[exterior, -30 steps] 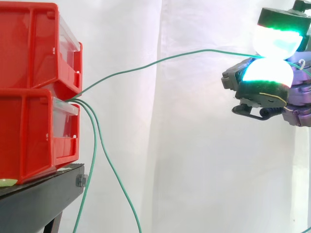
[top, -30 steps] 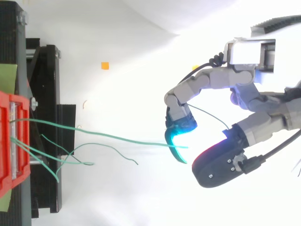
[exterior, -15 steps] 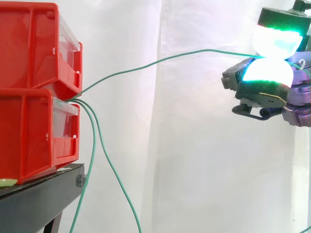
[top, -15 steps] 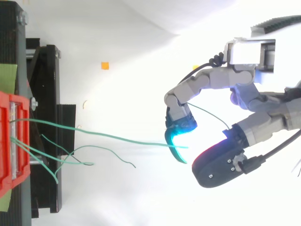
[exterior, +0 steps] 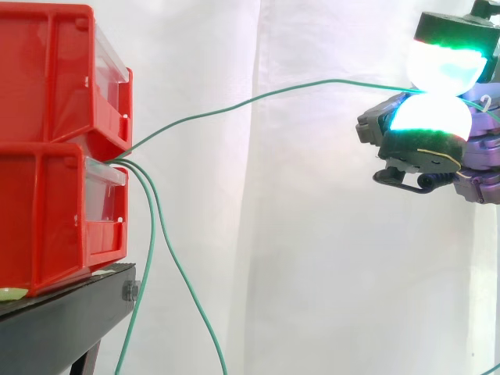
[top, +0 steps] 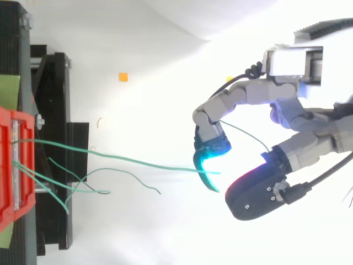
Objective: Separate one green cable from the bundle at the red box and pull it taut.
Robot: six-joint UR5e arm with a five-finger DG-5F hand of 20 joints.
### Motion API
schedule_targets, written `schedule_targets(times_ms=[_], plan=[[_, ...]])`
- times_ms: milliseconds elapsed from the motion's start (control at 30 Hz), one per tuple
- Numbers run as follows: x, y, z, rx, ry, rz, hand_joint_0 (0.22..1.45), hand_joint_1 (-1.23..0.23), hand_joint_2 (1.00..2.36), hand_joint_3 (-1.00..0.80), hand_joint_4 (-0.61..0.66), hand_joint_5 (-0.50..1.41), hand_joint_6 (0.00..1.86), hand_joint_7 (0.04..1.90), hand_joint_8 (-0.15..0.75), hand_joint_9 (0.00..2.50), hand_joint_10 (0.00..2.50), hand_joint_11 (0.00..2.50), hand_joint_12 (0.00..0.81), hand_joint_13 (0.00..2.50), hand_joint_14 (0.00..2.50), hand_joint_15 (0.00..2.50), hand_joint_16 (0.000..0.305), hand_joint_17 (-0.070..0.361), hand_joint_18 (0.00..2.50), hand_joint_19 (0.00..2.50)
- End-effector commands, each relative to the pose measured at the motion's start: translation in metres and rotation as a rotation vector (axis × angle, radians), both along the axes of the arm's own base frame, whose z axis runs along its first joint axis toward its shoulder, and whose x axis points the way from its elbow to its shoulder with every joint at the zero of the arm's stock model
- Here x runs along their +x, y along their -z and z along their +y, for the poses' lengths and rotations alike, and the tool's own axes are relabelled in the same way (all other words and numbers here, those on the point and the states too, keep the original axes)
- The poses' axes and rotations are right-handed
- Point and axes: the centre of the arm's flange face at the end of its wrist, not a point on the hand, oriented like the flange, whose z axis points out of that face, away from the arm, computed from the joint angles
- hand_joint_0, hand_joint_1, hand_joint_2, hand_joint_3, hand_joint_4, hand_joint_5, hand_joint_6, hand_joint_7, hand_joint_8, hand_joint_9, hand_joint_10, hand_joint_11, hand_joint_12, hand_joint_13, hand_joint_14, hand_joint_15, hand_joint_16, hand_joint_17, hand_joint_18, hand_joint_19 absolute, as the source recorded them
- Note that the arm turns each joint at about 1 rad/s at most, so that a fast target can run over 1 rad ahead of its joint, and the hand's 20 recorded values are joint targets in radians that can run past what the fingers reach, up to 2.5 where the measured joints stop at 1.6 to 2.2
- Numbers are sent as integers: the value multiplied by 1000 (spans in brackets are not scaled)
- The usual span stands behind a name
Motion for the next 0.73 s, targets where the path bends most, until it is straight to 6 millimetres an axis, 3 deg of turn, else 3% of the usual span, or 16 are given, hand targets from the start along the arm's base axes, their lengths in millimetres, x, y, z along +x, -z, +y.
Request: schedule_targets(times_ms=[0, 700], plan=[[0, 1, 0, 0, 0, 1, 719, -669, 1021, -221, 145, 129, 501, 1474, 35, 2500, 1945, 1030, 137, 1963, 2500, 722, 45, 100, 1851, 1354], [0, 1, 0, 0, 0, 1, 718, -669, 1022, -218, 146, 129, 501, 1476, 34, 2500, 1957, 1012, 139, 1962, 2500, 739, 44, 99, 1854, 1350]])
